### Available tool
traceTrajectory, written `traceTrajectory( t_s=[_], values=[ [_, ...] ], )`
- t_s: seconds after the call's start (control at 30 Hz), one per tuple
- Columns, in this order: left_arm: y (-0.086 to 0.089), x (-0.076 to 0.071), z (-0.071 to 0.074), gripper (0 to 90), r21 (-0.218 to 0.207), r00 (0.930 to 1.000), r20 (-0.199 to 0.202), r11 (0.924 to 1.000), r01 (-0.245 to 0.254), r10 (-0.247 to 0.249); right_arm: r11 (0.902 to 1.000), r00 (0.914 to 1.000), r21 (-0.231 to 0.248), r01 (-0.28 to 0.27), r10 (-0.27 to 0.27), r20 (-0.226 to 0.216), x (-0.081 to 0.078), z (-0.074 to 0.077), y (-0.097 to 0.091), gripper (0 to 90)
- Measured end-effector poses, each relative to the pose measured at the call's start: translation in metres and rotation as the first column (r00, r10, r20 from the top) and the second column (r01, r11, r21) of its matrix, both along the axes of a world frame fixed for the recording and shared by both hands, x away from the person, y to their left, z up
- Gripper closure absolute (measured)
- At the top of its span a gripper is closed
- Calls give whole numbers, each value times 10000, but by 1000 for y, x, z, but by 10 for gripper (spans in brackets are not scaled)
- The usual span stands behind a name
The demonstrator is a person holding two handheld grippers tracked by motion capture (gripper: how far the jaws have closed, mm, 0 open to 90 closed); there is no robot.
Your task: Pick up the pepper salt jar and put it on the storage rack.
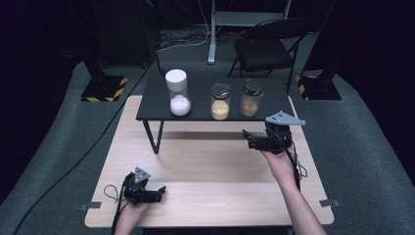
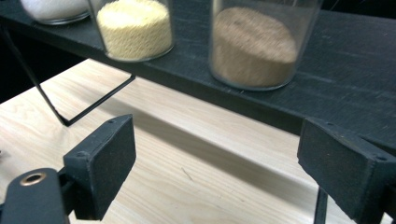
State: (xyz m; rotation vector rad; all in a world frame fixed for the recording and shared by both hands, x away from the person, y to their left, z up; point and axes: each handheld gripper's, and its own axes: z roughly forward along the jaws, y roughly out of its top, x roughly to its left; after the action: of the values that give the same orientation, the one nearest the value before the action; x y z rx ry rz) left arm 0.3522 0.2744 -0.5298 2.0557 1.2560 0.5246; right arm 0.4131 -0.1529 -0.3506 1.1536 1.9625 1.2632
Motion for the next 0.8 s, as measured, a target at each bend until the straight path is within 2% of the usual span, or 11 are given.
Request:
traceTrajectory(
  t_s=[0.37,0.8],
  values=[
    [0,0,0,22,2,10000,0,10000,8,-8,9994,9997,-242,-227,226,-59,-9,-20,7,109],
    [0,0,0,22,23,10000,-7,10000,20,-20,9987,9986,-327,-401,390,-350,-18,-49,12,109]
  ],
)
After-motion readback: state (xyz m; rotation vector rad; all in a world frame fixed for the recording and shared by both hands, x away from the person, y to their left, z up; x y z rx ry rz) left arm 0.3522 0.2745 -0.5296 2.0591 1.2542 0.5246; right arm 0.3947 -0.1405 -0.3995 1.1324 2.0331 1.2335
